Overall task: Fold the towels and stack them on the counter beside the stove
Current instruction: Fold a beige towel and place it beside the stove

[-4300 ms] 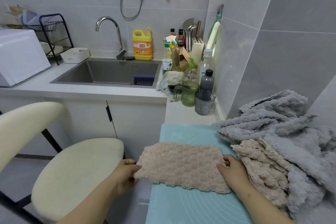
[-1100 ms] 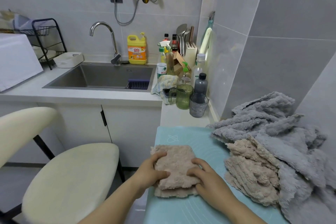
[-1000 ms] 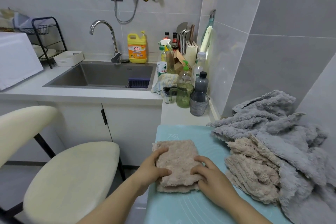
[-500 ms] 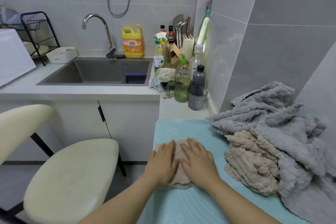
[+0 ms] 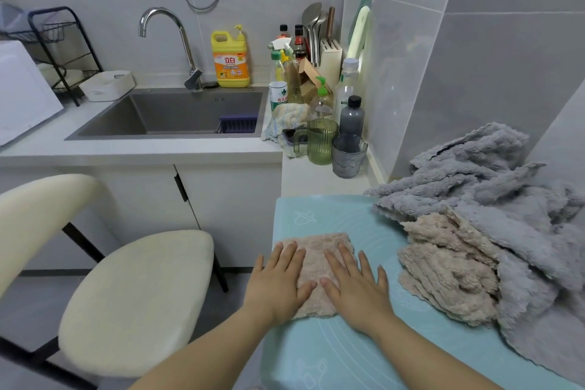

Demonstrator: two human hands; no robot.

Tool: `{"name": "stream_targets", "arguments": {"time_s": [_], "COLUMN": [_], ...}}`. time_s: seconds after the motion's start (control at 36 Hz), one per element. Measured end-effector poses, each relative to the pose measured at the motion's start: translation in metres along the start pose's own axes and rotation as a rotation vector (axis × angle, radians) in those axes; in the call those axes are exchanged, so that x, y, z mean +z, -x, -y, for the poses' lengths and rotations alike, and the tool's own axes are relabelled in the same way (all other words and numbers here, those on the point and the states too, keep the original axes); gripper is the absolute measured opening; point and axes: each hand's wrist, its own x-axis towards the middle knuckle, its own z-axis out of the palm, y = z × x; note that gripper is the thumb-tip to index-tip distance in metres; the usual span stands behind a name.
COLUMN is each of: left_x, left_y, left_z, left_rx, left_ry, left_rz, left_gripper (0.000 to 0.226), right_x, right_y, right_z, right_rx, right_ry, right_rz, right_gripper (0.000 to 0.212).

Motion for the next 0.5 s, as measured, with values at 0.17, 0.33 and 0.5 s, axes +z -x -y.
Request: {"name": "stream_targets", "arguments": {"time_s": [0.17,0.33,0.5], "left_x": [0.006,-0.009,-0.004], "left_y": [0.012,0.005,0.008], "left_z": [-0.01,-0.005,0.005], "left_rx": [-0.136,-0.159,-0.251], "left_ry": [0.036,0.407,0.717], "left_rz": [-0.112,-0.037,-0.048], "left_gripper": [0.073,0.069,0.086], "right_x": [-0.005,-0.017,-0.027], "right_y": [-0.001,-0.002,0.007], "right_z": [0.003,0.002,-0.001], "right_rx": [-0.014,0.156,0.29], "right_ry": [-0.212,-0.913,-1.144], "right_rz": [-0.069,-0.252,0.076], "right_gripper": [0.055,0.056,0.039]}}
